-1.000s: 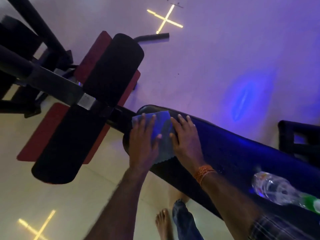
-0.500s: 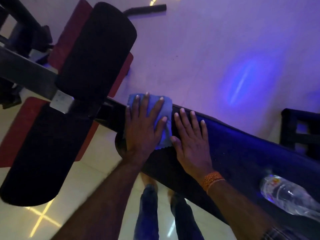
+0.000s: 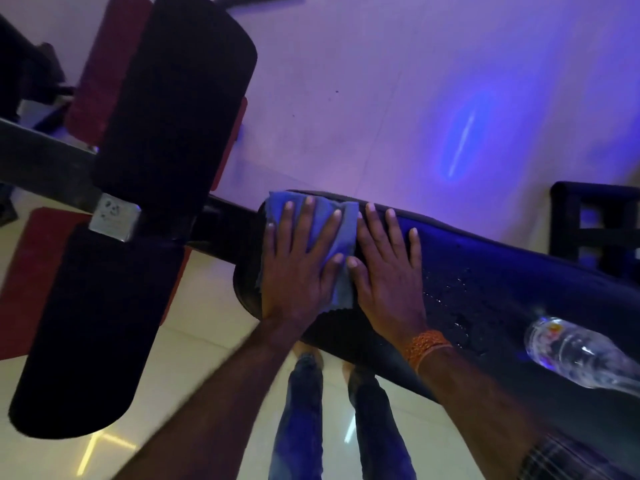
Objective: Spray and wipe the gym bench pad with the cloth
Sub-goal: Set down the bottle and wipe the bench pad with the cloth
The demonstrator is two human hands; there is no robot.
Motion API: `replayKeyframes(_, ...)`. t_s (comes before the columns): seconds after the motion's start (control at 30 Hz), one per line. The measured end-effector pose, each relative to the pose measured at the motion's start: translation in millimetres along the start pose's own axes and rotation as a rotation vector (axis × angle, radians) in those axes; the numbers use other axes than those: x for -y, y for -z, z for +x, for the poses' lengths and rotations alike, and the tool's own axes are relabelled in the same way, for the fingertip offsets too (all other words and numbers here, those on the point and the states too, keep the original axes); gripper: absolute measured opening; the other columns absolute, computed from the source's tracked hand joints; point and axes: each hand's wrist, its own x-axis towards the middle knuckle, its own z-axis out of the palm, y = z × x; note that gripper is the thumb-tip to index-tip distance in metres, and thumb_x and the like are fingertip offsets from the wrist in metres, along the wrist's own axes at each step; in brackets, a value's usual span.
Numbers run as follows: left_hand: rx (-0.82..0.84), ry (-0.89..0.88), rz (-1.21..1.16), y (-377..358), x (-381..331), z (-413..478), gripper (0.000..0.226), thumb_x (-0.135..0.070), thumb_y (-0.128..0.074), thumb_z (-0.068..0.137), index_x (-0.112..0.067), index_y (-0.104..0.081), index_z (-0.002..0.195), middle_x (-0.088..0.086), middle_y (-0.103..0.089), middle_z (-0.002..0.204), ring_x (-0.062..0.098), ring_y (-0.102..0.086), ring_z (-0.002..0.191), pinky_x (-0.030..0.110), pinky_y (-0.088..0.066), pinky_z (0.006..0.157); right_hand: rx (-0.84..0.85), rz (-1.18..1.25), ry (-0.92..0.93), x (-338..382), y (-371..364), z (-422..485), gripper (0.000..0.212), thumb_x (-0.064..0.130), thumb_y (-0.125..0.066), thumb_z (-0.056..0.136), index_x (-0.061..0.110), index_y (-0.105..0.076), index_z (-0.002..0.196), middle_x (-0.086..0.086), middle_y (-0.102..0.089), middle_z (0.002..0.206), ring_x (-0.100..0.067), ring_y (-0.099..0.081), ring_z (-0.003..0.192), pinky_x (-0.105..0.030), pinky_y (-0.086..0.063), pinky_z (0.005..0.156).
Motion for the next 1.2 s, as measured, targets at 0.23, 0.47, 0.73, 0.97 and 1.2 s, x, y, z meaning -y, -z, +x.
replayKeyframes(0.23,-0.031,0.127,-0.068,0.8,0.7,10.0,0.062,-0.05,-0.034,0.107,-0.023,-0.03,0.163,0.005,-0.027,0.171,0.028,-0.022,0.158,0.05,-0.027,0.122,0.004,-0.071,0.013,5.3,-1.5,0.7,0.069,0.056,-0.009,0.106,0.021,-0.016,0.165,0.0,-0.006,0.174,-0.025,0.001,0.161,-0.06,-0.002,0.128)
replayKeyframes(0.47,-0.059,0.265,0.014,-1.3,-9.4,18.8,0.061,-0.055,-0.025,0.108,-0.028,-0.029,0.162,0.011,-0.026,0.17,0.037,-0.023,0.157,0.057,-0.019,0.126,0.022,-0.064,0.047,-1.4,1.4,-2.9,0.071,0.058,-0.004,0.105,0.022,-0.015,0.165,0.0,-0.004,0.174,-0.024,0.002,0.161,-0.06,-0.004,0.128)
replayKeyframes(0.73,-0.027,0.167,-0.003,3.2,-18.5,42.1,0.057,-0.053,-0.034,0.105,-0.028,-0.043,0.156,0.009,-0.036,0.166,0.035,-0.028,0.155,0.056,-0.019,0.126,0.033,-0.089,-0.027,-16.1,9.4,-23.8,0.071,0.063,0.0,0.103,0.029,-0.01,0.165,0.003,0.004,0.174,-0.022,0.007,0.161,-0.057,0.002,0.128)
replayKeyframes(0.97,-0.004,0.011,-0.015,0.9,-31.8,5.0,0.059,-0.054,-0.036,0.106,-0.033,-0.032,0.161,0.007,-0.024,0.172,0.034,-0.017,0.159,0.056,-0.016,0.127,0.024,-0.122,-0.061,-34.3,14.4,-22.2,0.059,0.046,-0.021,0.108,0.034,-0.007,0.164,0.004,0.003,0.174,-0.024,0.006,0.161,-0.057,-0.002,0.128)
replayKeyframes(1.2,0.002,0.052,0.02,-0.6,-49.5,25.9,0.056,-0.052,-0.031,0.107,-0.032,-0.037,0.159,0.008,-0.031,0.168,0.036,-0.022,0.157,0.057,-0.015,0.127,-0.022,-0.085,-0.094,-39.7,9.2,-29.1,0.062,0.037,-0.031,0.109,0.023,-0.01,0.165,0.003,0.001,0.174,-0.021,0.006,0.161,-0.048,0.001,0.131)
